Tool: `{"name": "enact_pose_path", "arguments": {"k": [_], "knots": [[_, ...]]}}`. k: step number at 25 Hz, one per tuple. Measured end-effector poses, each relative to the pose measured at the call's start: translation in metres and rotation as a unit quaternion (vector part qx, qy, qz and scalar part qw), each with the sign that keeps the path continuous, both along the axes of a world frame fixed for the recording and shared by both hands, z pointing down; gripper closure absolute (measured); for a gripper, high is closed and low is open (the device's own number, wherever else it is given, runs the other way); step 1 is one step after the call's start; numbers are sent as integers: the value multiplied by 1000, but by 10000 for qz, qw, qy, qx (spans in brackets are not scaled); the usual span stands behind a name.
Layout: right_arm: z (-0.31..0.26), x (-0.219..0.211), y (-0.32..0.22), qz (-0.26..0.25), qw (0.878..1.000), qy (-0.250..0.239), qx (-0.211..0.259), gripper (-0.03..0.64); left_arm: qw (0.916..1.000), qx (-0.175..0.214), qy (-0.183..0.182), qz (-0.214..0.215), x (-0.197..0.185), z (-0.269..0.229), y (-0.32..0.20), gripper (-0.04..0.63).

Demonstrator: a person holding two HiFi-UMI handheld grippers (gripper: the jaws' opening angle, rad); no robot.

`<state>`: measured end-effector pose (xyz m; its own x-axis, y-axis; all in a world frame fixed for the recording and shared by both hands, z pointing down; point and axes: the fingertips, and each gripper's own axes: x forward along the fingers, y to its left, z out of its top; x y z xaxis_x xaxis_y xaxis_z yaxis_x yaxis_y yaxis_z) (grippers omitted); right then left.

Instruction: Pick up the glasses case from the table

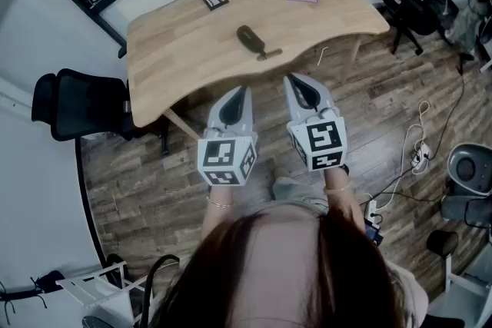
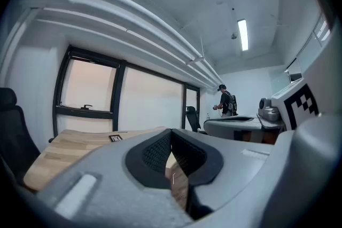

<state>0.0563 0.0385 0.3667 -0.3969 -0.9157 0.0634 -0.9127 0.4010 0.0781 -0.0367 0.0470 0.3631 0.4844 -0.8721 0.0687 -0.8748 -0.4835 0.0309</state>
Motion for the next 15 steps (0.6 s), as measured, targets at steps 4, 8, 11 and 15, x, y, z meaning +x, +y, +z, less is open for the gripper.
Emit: {"name": "enact_pose_path", "arguments": {"k": [4,8,11,15], "knots": [[1,5,-1,29,9999,-146,-15,614,10000,-23,21,-31,1,3,-1,586],[-1,9,-4,-20,9988,-481,-10,614,10000,-55,24,-62,2,6,-5,586],[1,9,-9,-70,9990,-443,-5,614,9999,-84,24,-76,2,8,-13,586],[3,8,-21,-190,9993,-317,30,614,9999,-89,19,-96,6,10,-25,586]]}}
